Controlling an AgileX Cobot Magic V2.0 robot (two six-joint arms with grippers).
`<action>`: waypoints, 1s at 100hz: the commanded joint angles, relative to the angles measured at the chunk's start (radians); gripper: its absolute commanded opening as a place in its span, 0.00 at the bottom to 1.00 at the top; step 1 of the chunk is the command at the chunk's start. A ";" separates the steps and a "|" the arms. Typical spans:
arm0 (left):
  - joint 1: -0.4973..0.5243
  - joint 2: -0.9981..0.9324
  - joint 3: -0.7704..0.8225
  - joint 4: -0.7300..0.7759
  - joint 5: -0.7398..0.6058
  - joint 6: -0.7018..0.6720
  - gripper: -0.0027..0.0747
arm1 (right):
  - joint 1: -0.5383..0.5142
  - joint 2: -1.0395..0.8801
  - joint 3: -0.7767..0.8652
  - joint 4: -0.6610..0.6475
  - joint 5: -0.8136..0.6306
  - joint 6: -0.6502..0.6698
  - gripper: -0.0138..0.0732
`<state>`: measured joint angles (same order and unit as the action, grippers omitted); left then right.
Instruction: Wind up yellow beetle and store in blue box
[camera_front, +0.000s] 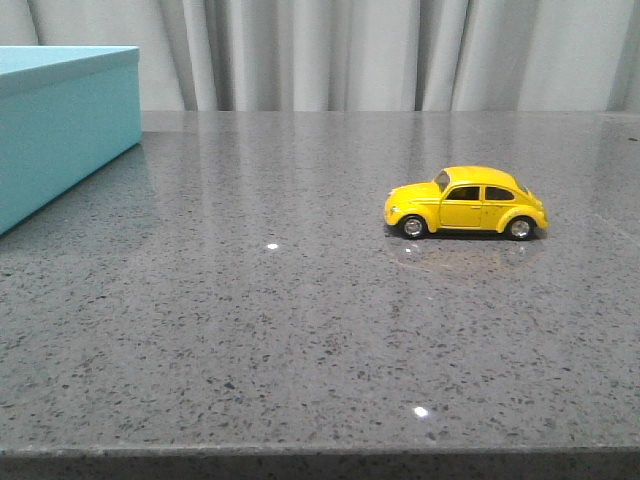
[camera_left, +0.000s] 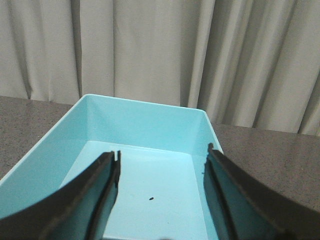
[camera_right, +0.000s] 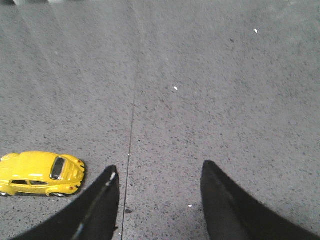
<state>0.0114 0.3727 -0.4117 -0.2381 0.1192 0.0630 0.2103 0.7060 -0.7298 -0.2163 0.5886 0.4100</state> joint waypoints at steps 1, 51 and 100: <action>-0.006 0.015 -0.036 -0.011 -0.080 -0.010 0.52 | 0.002 0.070 -0.107 -0.010 0.034 -0.003 0.61; -0.006 0.015 -0.036 -0.011 -0.074 -0.010 0.52 | 0.040 0.337 -0.314 0.023 0.213 -0.015 0.58; -0.006 0.015 -0.036 -0.011 -0.072 -0.010 0.52 | 0.180 0.585 -0.492 0.117 0.378 -0.007 0.62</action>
<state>0.0114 0.3727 -0.4117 -0.2381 0.1192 0.0630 0.3755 1.2701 -1.1501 -0.1009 0.9639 0.4063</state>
